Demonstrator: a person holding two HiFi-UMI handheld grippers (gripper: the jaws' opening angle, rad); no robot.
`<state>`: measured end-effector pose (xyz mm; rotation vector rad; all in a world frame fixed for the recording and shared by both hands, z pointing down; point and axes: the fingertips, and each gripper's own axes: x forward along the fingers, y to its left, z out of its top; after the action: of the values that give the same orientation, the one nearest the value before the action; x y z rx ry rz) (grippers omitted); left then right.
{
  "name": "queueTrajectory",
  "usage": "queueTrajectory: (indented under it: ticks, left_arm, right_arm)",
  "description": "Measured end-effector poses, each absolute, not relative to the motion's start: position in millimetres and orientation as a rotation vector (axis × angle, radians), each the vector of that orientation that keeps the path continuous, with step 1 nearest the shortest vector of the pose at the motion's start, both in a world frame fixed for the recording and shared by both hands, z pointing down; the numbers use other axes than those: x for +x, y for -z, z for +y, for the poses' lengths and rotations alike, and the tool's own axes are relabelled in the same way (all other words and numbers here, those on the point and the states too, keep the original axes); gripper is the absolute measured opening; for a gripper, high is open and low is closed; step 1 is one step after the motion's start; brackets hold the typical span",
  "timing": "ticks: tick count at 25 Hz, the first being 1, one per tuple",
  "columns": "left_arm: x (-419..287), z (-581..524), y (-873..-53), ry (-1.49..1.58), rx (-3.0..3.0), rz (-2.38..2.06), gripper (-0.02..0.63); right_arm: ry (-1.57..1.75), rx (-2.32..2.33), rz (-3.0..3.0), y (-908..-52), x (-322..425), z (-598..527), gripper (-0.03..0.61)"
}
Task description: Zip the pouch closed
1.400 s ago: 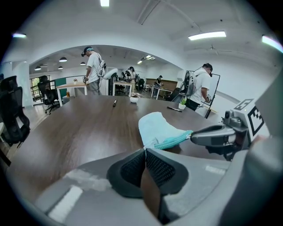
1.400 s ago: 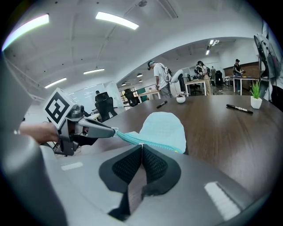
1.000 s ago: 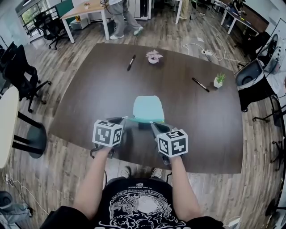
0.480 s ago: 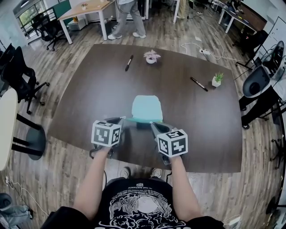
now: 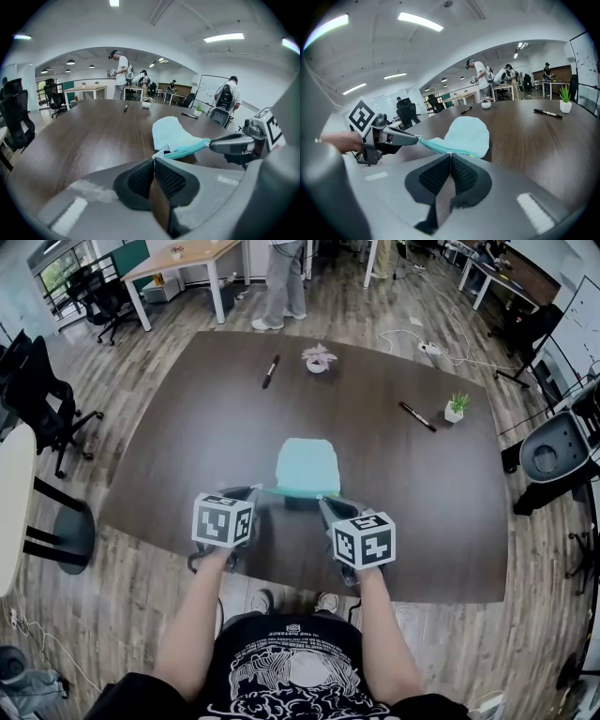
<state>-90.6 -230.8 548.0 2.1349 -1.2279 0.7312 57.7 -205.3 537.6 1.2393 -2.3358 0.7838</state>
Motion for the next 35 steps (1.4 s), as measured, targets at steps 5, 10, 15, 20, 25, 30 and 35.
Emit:
queueTrajectory:
  ticks: [5,10,15,20,25,30,35]
  left_arm:
    - [-91,-231,-550,-0.731,2.132,-1.232,0.013]
    - [-94,-232,-550,-0.735,2.124,-1.244,0.013]
    - [-100,-231,-552,-0.728,2.110,-1.250,0.012]
    - [-101,-231,-553,-0.730,2.107,-1.255,0.012]
    - [-101,-231,-555,-0.724,2.109,-1.249,0.012]
    - [-104,-230,-554,-0.720,2.101,-1.249,0.012]
    - [-106,-232,-553,-0.732,2.097,-1.262,0.012]
  right_arm:
    - [-0.785,1.236,-2.339,-539,58,-205,0.006]
    - [-0.788,1.247,-2.329,-540,60,-206,0.006]
    - [-0.801,1.263,-2.316,-541,63,-207,0.006]
    - [-0.800,1.260,-2.314,-544,63,-206,0.006]
    - [-0.799,1.267,-2.310,-544,63,-207,0.006]
    - [-0.812,1.283,-2.290,-544,67,-207,0.006]
    - [-0.815,1.281,-2.287,-545,68,-207,0.006]
